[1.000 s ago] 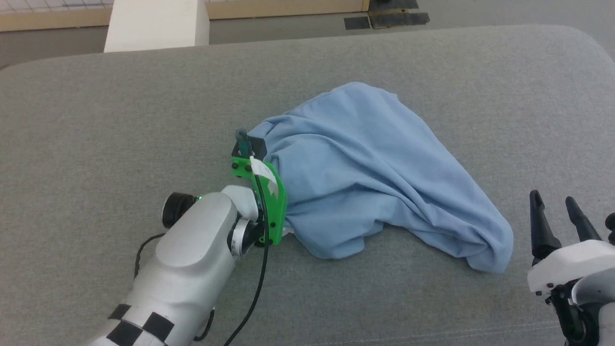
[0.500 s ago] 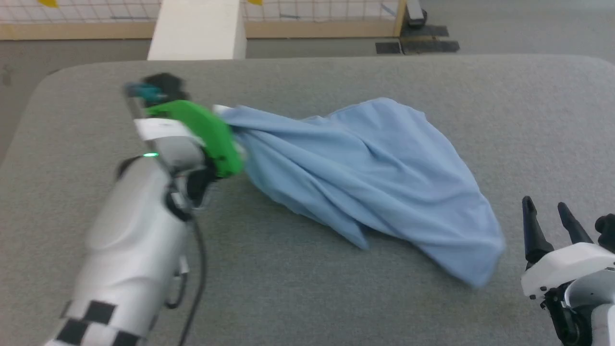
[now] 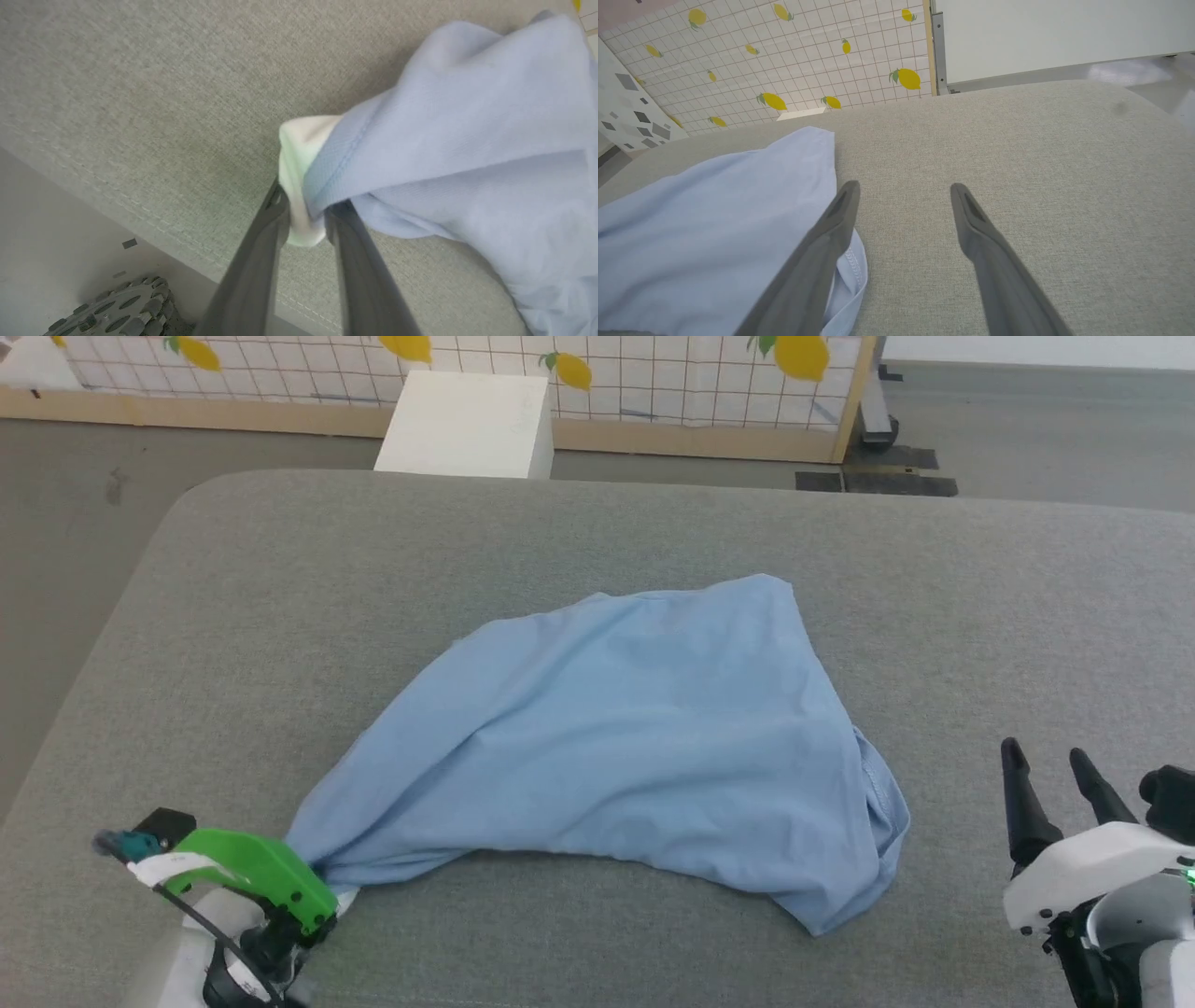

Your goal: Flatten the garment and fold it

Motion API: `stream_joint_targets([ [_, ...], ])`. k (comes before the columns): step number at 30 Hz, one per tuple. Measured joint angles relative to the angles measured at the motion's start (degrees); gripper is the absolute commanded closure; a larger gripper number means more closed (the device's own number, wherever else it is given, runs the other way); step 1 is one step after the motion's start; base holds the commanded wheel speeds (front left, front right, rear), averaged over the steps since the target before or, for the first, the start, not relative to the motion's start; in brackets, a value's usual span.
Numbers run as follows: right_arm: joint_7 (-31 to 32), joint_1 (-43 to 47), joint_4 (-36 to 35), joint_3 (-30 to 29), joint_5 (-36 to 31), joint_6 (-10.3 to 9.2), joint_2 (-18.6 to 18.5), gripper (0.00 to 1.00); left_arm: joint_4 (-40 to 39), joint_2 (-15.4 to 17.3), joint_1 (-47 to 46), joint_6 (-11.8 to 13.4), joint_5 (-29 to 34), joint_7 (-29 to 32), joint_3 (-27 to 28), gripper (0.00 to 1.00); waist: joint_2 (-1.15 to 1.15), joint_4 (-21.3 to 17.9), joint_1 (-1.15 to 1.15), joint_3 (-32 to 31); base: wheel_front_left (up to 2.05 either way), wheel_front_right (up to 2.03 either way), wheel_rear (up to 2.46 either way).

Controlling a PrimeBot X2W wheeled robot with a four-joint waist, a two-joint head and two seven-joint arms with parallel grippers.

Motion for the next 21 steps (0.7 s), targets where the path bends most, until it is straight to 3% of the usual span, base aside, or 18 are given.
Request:
stream_joint_targets([
  [5,0.2,0.0,0.3,0.2,0.0,0.00,0.0,0.00,-7.0,-0.9,-0.6,-3.0,-1.8,-4.5,3.4,0.00,0.00,0.3,0.00,-0.7,0.00,0.00,0.00],
  [8,0.2,0.0,0.5,0.6,0.0,0.00,0.0,0.00,-13.0,-0.3,-1.4,-5.8,-1.3,-11.3,6.4,0.00,0.00,0.2,0.00,-1.3,0.00,0.00,0.00],
  [15,0.5,0.0,0.6,1.2,0.0,0.00,0.0,0.00,-17.8,3.8,1.2,-10.8,14.0,-33.4,4.6,0.00,0.00,-0.5,0.00,-1.7,0.00,0.00,0.00],
  [21,3.8,-0.7,1.1,2.4,-0.8,0.00,0.0,0.00,-17.0,1.4,4.9,-11.3,22.7,-38.7,1.3,0.00,0.00,-0.4,0.00,-0.4,0.00,0.00,0.00],
])
